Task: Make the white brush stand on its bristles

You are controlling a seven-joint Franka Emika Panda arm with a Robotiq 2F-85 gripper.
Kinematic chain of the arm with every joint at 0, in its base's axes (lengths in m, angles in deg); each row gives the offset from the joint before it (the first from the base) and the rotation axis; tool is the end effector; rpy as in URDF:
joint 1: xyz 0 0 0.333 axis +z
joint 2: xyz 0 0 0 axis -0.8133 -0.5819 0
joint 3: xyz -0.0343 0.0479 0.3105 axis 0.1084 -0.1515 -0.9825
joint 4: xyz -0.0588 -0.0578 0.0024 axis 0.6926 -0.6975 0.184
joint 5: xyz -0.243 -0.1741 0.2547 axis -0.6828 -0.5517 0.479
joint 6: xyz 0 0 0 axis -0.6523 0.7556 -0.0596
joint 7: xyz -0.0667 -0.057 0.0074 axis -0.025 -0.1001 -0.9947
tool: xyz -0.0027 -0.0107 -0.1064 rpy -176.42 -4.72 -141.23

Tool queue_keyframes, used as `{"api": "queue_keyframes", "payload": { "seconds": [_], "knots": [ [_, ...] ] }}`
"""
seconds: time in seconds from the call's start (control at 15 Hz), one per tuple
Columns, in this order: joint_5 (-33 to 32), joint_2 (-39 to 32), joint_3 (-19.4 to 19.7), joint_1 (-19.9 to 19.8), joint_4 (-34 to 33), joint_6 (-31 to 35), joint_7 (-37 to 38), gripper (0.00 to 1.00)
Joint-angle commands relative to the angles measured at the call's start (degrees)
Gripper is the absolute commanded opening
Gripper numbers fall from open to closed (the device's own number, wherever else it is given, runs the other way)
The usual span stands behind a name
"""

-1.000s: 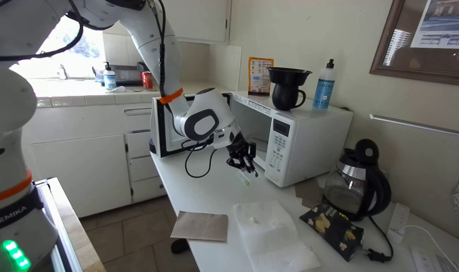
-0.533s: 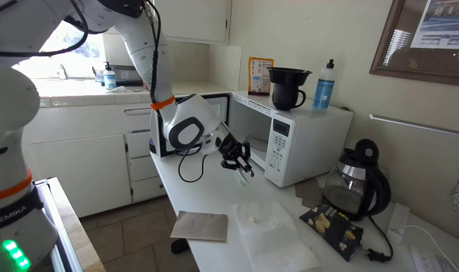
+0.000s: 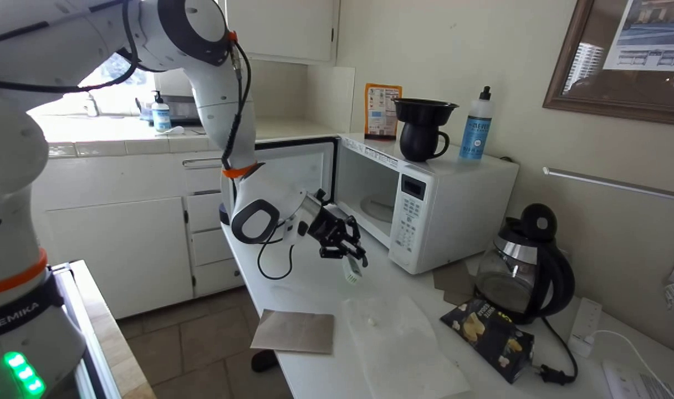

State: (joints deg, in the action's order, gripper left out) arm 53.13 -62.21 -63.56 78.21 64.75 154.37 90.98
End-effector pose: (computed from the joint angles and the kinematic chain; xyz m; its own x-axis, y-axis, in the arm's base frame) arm 0.5144 -0.0420 0.1021 -0.5612 -0.8219 0.0978 -0.5507 0.2825 -0.7855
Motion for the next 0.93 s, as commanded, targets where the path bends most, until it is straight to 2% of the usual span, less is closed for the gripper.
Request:
{"api": "queue_keyframes", "payload": {
  "seconds": [0.0,0.33,0.67,0.73,0.8,0.87],
  "knots": [
    [2.0,-3.7,-8.9,-8.7,-4.9,8.2,-4.8,0.05],
    [1.4,-7.3,-15.2,-16.0,-9.0,14.0,-9.9,0.05],
    [1.1,-10.3,-18.6,-19.5,-13.0,16.7,-13.7,0.05],
    [1.1,-10.6,-19.1,-19.9,-13.4,17.4,-14.4,0.3],
    [1.1,-10.9,-19.6,-20.3,-13.8,18.0,-14.9,0.37],
    [1.1,-11.0,-20.0,-20.6,-14.1,18.6,-15.5,0.51]
  ]
}}
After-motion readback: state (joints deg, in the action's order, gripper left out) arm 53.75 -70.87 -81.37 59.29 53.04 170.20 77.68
